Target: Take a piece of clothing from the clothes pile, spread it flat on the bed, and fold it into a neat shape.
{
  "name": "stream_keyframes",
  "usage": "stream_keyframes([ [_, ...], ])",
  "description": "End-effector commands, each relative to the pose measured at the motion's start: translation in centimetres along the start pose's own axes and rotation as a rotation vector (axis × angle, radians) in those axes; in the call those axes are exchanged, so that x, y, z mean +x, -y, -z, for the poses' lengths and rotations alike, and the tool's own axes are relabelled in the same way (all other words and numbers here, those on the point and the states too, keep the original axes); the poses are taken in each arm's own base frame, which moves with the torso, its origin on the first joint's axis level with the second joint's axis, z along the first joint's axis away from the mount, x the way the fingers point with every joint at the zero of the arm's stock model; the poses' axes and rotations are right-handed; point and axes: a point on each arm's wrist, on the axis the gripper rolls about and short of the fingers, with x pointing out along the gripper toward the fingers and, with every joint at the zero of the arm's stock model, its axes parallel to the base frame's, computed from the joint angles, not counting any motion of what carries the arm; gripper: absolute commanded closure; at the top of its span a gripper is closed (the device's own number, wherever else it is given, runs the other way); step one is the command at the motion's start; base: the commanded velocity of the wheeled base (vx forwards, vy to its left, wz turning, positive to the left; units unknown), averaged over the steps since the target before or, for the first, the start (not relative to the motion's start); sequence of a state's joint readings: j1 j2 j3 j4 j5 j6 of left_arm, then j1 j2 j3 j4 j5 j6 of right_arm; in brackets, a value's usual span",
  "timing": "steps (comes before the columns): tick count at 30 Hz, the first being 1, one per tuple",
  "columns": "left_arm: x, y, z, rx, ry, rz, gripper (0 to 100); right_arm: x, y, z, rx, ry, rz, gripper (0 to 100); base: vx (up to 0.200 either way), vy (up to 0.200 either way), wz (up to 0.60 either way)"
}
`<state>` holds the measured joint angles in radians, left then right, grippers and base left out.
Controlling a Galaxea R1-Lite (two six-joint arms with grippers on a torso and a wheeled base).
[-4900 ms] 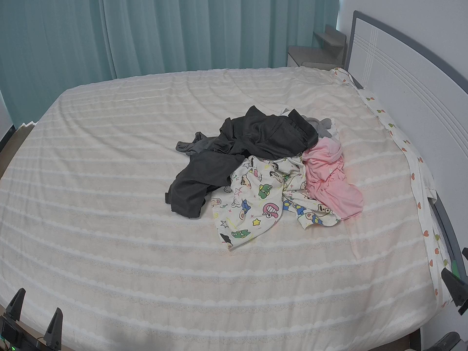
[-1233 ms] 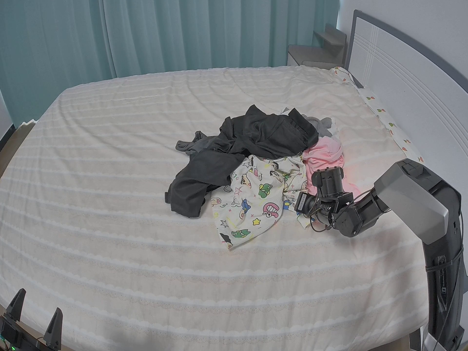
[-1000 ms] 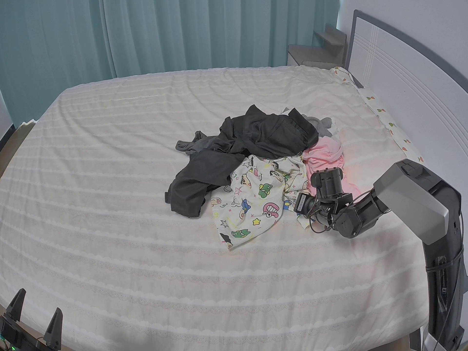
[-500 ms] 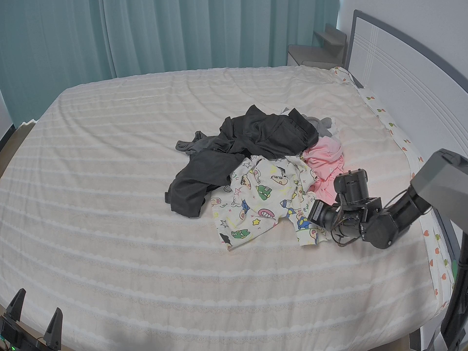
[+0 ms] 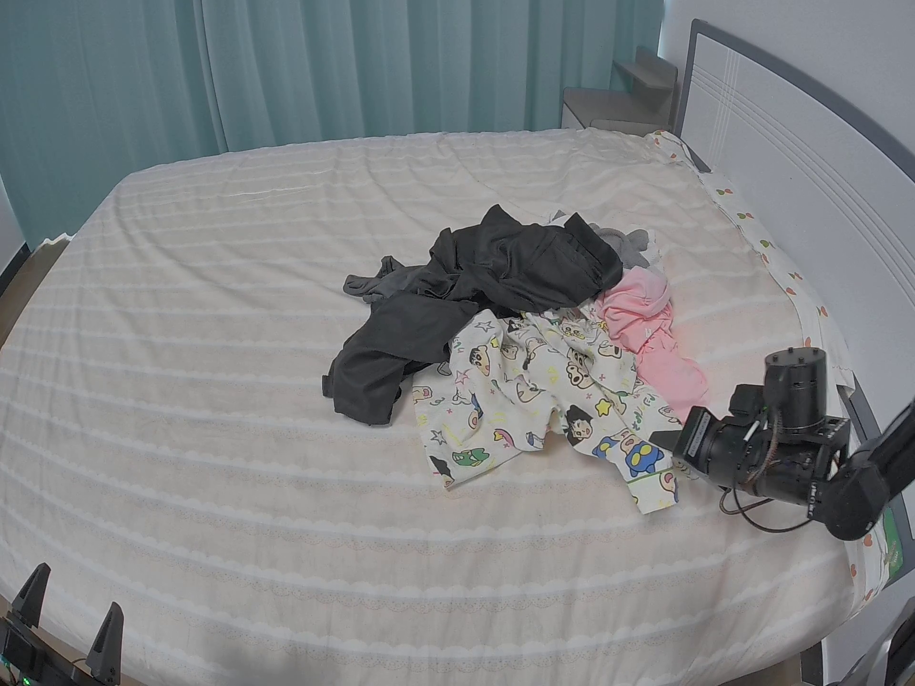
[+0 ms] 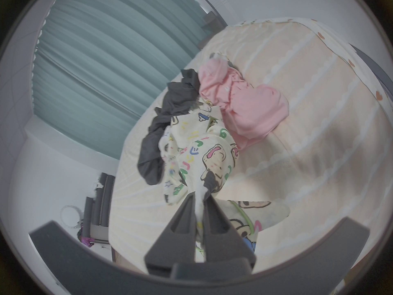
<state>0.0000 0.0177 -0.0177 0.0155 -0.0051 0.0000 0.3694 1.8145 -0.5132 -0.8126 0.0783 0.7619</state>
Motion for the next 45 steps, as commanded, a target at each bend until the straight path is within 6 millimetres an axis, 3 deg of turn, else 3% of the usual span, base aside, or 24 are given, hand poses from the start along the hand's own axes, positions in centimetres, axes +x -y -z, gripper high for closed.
stream_keyframes([
  [1,0.0,0.0,0.4,0.029,0.002,0.013,0,-6.4,-1.5,-0.5,-0.02,0.068,-0.162,100,0.0,0.0,0.0],
  [7,-0.1,0.1,-0.3,0.065,0.038,0.035,0,-11.1,-4.0,-1.4,-0.081,0.158,-0.326,100,0.0,0.0,0.0],
  [9,-1.7,0.1,-6.4,-0.076,0.241,0.072,0,-12.1,-4.9,-1.8,-0.12,0.174,-0.351,100,0.0,0.0,0.0],
  [10,-1.9,0.1,-7.6,-0.105,0.269,0.086,0,-12.2,-5.0,-1.9,-0.125,0.175,-0.355,100,0.0,0.0,0.0],
  [11,-2.2,0.0,-12.1,-0.218,0.295,0.142,0,-12.8,-6.1,-2.3,-0.153,0.179,-0.382,100,0.0,0.0,0.0],
  [13,-1.0,0.1,-13.5,-0.185,0.201,0.21,0,-13.6,-7.7,-3.0,-0.17,0.189,-0.432,100,0.0,0.0,0.0],
  [16,1.1,0.5,-12.4,-0.124,0.018,0.425,0,-14.9,-10.3,-3.7,-0.193,0.188,-0.513,100,0.0,0.0,0.0],
  [17,1.1,0.5,-12.4,-0.124,0.018,0.425,0,-14.9,-10.3,-3.7,-0.193,0.188,-0.513,100,0.0,0.0,0.0],
  [19,3.3,1.1,-11.8,-0.087,-0.116,0.59,0,-15.8,-12.4,-4.0,-0.226,0.156,-0.557,100,0.0,0.0,0.0],
  [27,9.5,3.6,-10.0,-0.022,-0.428,0.819,0,-17.2,-17.1,-5.0,-0.264,0.107,-0.645,100,0.0,0.0,0.0],
  [33,12.2,5.2,-8.2,-0.01,-0.486,0.88,0,-17.6,-18.6,-5.1,-0.271,0.092,-0.682,100,0.0,0.0,0.0],
  [38,14.3,8.2,-6.3,0.015,-0.508,1.007,0,-17.6,-19.6,-4.4,-0.281,0.064,-0.712,100,0.0,0.0,0.0],
  [45,16.8,9.9,-3.8,0.035,-0.557,1.004,0,-17.9,-20.4,-4.1,-0.279,0.067,-0.73,100,0.0,0.0,0.0],
])
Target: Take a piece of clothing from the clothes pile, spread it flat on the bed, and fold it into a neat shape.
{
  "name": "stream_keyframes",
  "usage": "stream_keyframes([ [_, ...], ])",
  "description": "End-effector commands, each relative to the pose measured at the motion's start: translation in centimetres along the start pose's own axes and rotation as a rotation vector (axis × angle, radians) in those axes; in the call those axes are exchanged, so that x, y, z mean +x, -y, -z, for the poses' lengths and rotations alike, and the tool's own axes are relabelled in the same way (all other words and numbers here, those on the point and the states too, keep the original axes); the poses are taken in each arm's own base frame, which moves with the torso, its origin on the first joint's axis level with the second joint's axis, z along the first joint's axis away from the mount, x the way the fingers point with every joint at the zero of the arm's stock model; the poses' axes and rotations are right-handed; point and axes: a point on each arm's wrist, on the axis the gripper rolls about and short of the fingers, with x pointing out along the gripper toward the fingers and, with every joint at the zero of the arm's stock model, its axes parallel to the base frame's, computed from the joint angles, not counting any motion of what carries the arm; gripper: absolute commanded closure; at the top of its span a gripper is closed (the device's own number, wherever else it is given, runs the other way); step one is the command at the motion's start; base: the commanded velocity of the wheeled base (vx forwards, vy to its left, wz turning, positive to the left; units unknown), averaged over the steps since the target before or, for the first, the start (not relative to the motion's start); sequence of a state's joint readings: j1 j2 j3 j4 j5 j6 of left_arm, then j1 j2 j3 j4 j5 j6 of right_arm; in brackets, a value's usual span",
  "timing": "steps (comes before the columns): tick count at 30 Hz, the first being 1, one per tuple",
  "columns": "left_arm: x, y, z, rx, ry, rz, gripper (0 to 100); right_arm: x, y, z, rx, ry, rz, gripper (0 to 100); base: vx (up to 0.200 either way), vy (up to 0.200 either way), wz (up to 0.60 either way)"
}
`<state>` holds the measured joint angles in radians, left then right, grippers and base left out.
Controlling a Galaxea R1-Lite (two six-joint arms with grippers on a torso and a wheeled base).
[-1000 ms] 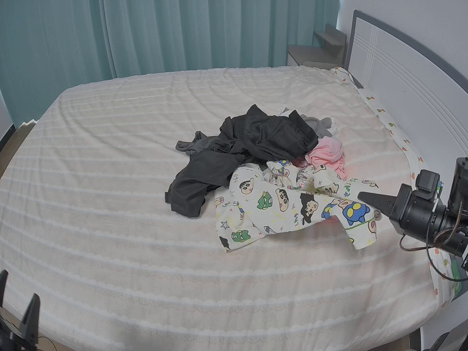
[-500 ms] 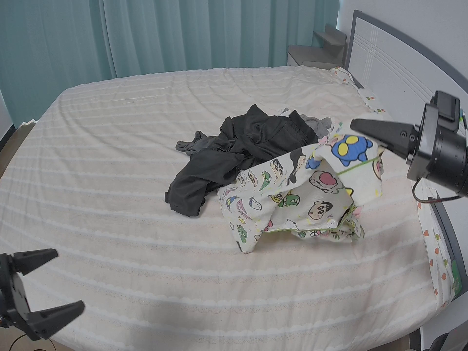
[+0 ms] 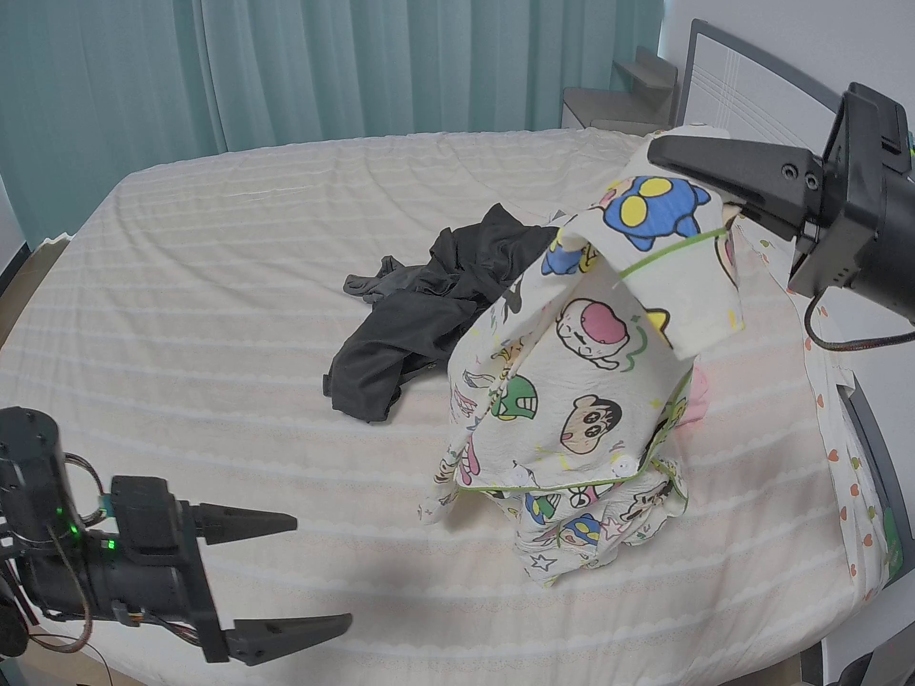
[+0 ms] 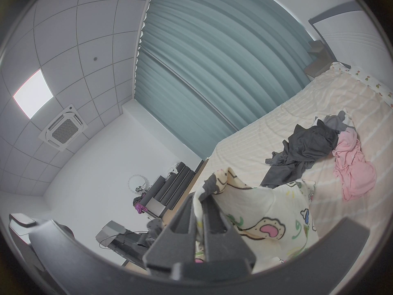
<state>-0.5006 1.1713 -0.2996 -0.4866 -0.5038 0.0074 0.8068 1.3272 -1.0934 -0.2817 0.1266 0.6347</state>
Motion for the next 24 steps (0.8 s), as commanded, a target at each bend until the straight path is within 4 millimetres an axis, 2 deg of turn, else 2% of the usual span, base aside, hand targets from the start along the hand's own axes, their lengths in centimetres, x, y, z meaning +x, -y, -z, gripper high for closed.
stream_keyframes([
  [1,4.1,-1.3,2.6,-0.056,-0.158,0.026,0,0.7,-1.1,0.3,0.001,-0.016,-0.033,100,0.0,0.0,0.0],
  [2,5.4,-2.1,3.0,-0.052,-0.172,-0.035,0,0.5,-1.3,0.3,0.001,-0.016,-0.042,100,0.0,0.0,0.0],
  [4,6.8,-2.9,3.5,-0.05,-0.18,-0.085,0,0.4,-1.4,0.2,0.0,-0.012,-0.042,100,0.0,0.0,0.0],
  [11,9.9,-4.6,4.2,-0.035,-0.124,-0.156,0,-0.1,-1.5,0.0,0.0,0.007,-0.037,100,0.0,0.0,0.0],
  [15,11.8,-4.3,4.7,-0.034,-0.084,-0.13,0,-0.1,-1.7,-0.3,0.0,0.021,-0.041,100,0.0,0.0,0.0],
  [24,15.0,-2.3,6.1,-0.068,-0.012,-0.141,0,0.2,-1.6,-0.5,-0.001,0.03,-0.034,100,0.0,0.0,0.0],
])
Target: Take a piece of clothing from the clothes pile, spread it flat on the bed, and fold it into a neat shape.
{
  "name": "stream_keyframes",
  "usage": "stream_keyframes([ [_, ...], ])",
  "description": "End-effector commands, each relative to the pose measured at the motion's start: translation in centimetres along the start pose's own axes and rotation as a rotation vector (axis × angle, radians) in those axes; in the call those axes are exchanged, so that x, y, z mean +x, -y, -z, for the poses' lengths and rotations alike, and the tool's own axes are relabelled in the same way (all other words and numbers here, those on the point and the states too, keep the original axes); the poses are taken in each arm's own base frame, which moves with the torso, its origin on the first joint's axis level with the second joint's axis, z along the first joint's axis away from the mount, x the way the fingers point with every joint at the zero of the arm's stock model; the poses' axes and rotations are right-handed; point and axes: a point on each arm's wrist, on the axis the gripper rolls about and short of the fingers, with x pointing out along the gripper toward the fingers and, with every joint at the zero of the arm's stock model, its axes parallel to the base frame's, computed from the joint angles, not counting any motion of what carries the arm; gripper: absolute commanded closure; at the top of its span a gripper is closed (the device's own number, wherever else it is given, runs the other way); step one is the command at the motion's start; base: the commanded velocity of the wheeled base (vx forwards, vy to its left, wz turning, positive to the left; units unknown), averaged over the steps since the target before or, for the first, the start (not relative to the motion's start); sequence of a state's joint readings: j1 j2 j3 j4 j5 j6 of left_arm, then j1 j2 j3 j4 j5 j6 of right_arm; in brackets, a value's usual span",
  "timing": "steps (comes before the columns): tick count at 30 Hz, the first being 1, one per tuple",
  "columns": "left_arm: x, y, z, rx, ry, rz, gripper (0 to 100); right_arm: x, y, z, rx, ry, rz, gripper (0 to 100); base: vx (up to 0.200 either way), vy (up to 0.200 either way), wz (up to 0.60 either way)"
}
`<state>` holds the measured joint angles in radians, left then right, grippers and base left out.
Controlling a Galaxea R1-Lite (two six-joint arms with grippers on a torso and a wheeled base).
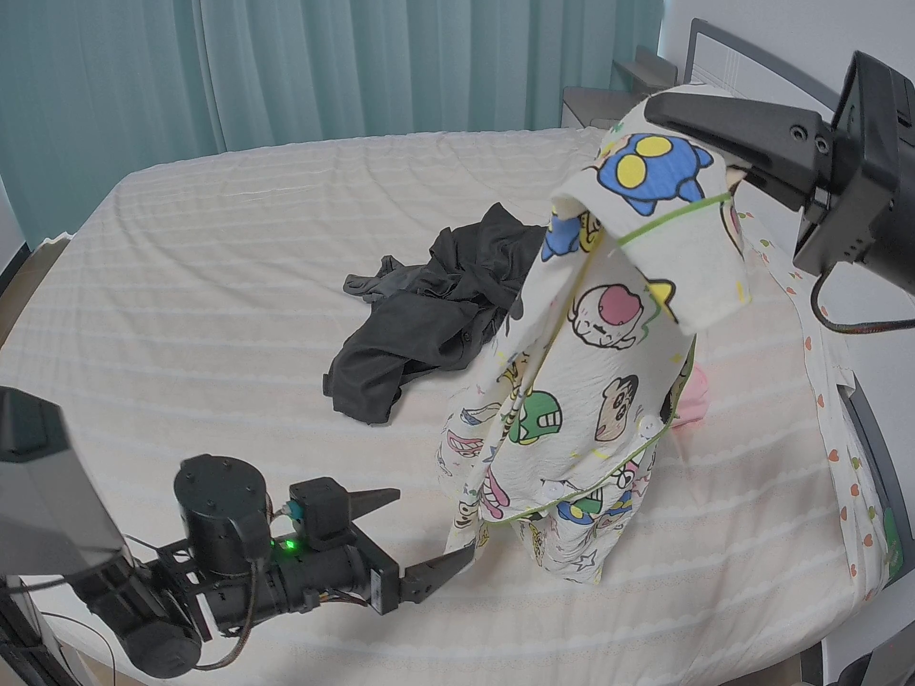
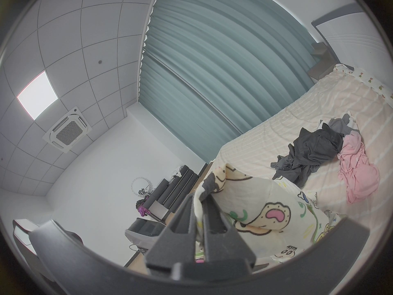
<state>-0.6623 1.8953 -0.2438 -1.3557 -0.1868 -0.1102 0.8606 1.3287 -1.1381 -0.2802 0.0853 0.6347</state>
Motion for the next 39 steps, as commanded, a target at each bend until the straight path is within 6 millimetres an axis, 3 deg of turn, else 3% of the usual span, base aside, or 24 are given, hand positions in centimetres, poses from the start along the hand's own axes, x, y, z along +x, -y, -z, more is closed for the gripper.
stream_keyframes([
  [1,2.2,1.2,3.1,-0.031,-0.089,0.019,0,0.2,0.0,-0.1,0.0,0.005,0.0,100,0.0,0.0,0.0],
  [6,4.3,1.0,3.7,-0.022,-0.039,-0.086,0,0.1,0.0,-0.1,0.002,0.003,0.001,100,0.0,0.0,0.0],
  [21,6.7,0.7,4.5,-0.025,-0.012,-0.106,0,0.0,0.4,-0.6,0.0,0.025,0.017,100,0.0,0.0,0.0],
  [22,6.7,0.9,4.5,-0.038,-0.01,-0.1,100,-0.1,0.4,-0.7,-0.001,0.03,0.021,100,0.0,0.0,0.0],
  [29,5.7,0.8,4.3,-0.058,-0.016,-0.113,100,-0.6,1.2,-1.3,-0.001,0.058,0.059,100,0.0,0.0,0.0],
  [39,3.6,-1.0,0.0,-0.1,0.161,-0.213,100,-2.1,3.0,-2.7,-0.01,0.129,0.147,100,0.0,0.0,0.0],
])
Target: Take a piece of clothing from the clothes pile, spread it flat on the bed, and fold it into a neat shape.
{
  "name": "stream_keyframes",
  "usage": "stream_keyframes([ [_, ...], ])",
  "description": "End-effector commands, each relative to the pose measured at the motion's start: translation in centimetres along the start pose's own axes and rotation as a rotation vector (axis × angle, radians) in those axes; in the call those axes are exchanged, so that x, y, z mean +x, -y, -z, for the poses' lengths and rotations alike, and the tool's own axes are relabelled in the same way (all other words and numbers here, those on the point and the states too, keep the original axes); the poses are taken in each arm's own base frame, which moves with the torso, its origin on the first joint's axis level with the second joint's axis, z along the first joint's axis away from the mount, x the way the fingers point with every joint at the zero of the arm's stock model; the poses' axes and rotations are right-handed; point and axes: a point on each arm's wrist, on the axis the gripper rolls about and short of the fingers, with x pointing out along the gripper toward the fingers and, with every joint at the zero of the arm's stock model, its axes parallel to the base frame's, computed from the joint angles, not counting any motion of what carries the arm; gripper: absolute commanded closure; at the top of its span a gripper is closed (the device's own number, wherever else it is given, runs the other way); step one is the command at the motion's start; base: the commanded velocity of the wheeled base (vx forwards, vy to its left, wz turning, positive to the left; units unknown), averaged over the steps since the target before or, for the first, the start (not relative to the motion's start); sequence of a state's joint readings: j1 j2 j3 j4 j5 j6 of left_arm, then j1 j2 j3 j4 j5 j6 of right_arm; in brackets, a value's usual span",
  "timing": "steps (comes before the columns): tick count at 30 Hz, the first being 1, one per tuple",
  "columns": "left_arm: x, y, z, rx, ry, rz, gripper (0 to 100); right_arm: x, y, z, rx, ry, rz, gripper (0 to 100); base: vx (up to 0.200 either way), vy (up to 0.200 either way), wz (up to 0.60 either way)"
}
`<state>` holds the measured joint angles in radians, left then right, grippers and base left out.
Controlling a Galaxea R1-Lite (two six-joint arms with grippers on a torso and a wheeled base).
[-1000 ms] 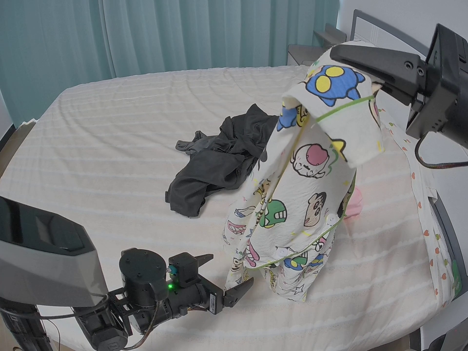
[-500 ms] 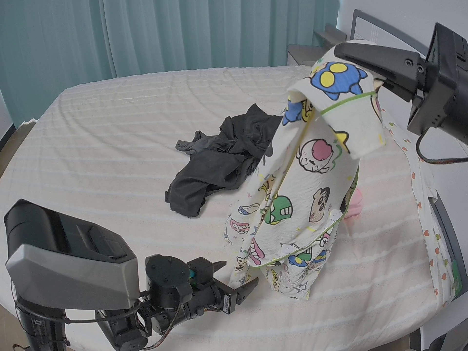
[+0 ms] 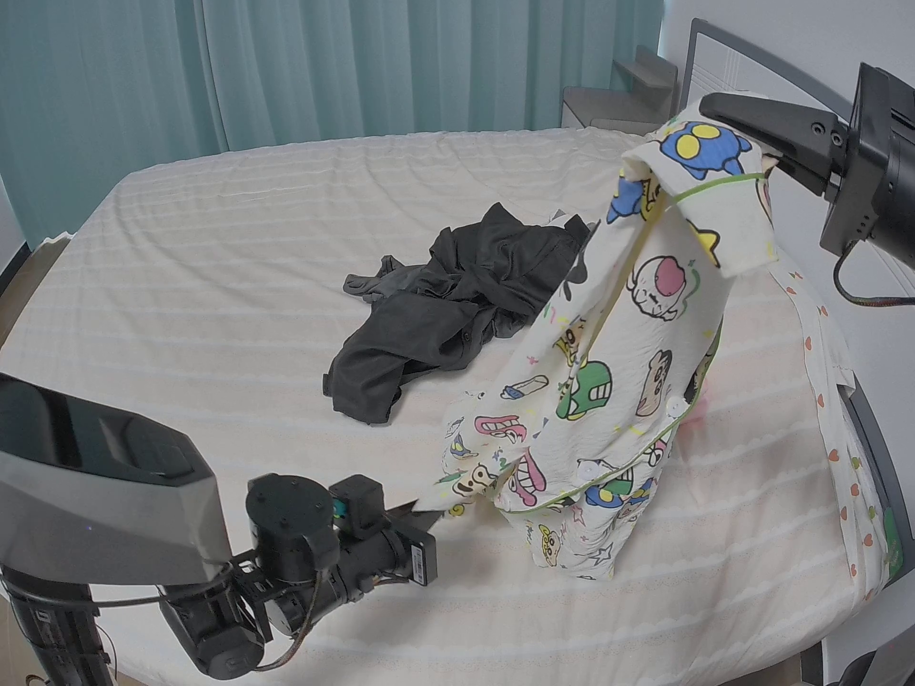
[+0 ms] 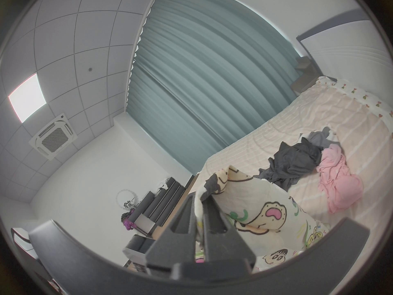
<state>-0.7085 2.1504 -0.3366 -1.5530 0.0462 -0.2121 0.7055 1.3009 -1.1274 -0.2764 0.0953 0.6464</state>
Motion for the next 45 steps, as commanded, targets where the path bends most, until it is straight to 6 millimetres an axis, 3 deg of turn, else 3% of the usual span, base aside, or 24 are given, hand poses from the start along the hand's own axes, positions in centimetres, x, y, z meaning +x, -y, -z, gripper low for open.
stream_keyframes([
  [1,-1.7,-1.1,-3.7,-0.046,0.141,-0.043,100,-1.1,1.3,-0.9,-0.008,0.048,0.063,100,0.0,0.0,0.0],
  [7,-4.0,-2.9,-7.8,-0.113,0.322,-0.151,100,-3.0,3.2,-1.0,-0.014,0.075,0.138,100,0.0,0.0,0.0],
  [8,-5.1,-3.1,-9.1,-0.138,0.382,-0.153,100,-3.6,3.7,-0.9,-0.016,0.077,0.156,100,0.0,0.0,0.0],
  [17,-11.0,-2.3,-16.3,-0.175,0.634,-0.153,100,-5.5,5.7,-1.1,-0.029,0.095,0.219,100,0.0,0.0,0.0],
  [18,-11.1,-2.3,-16.3,-0.176,0.635,-0.156,100,-5.5,5.7,-1.1,-0.029,0.097,0.22,100,0.0,0.0,0.0],
  [23,-15.0,-1.0,-21.1,-0.191,0.755,-0.184,100,-6.3,4.3,-2.4,-0.069,0.168,0.176,100,0.0,0.0,0.0],
  [31,-18.4,0.3,-25.4,-0.114,0.823,-0.235,100,-7.2,1.8,-4.0,-0.157,0.242,0.083,100,0.0,0.0,0.0],
  [35,-18.9,0.4,-25.8,-0.067,0.839,-0.298,100,-7.9,1.1,-4.0,-0.175,0.251,0.055,100,0.0,0.0,0.0],
  [39,-18.5,0.3,-23.9,-0.054,0.772,-0.304,100,-7.5,2.7,-1.7,-0.148,0.175,0.092,100,0.0,0.0,0.0],
  [45,-18.4,0.1,-22.7,-0.051,0.732,-0.312,100,-7.6,3.4,-0.8,-0.131,0.153,0.106,100,0.0,0.0,0.0],
])
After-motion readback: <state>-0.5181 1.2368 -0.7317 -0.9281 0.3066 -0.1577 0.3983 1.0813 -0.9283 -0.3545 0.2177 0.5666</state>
